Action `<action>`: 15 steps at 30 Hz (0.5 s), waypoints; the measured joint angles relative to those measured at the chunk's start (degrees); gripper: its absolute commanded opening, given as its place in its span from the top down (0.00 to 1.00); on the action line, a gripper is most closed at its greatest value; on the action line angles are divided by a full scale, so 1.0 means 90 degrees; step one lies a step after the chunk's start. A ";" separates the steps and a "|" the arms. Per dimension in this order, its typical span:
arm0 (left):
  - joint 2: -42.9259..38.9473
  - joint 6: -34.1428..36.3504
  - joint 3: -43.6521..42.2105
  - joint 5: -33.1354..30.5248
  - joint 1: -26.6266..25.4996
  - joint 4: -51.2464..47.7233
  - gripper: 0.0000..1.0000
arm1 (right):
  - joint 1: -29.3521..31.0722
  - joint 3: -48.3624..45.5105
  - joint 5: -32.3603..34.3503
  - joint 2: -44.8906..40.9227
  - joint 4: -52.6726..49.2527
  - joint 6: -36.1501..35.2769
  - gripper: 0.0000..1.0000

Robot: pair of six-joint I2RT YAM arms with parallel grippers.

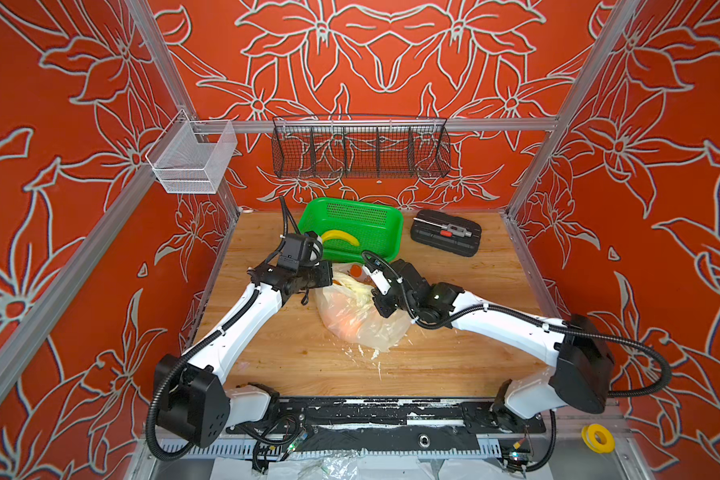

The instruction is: Untie the knot of the plastic bag and take out the fruit

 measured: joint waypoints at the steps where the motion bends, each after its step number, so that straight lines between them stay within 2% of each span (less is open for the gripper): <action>1: -0.0029 -0.0049 -0.0051 -0.0056 0.0000 0.0002 1.00 | -0.0007 -0.0083 0.0058 -0.0117 0.0073 0.0034 0.97; 10: -0.0935 -0.0308 -0.0906 -0.0410 0.0219 0.0170 0.98 | -0.0525 -0.0882 0.0602 -0.1115 0.0602 0.0624 0.97; 15: -0.1365 -0.0131 -0.1156 -0.0226 0.0250 0.0466 0.68 | -0.0818 -0.1285 0.0393 -0.1491 0.0874 0.0814 0.94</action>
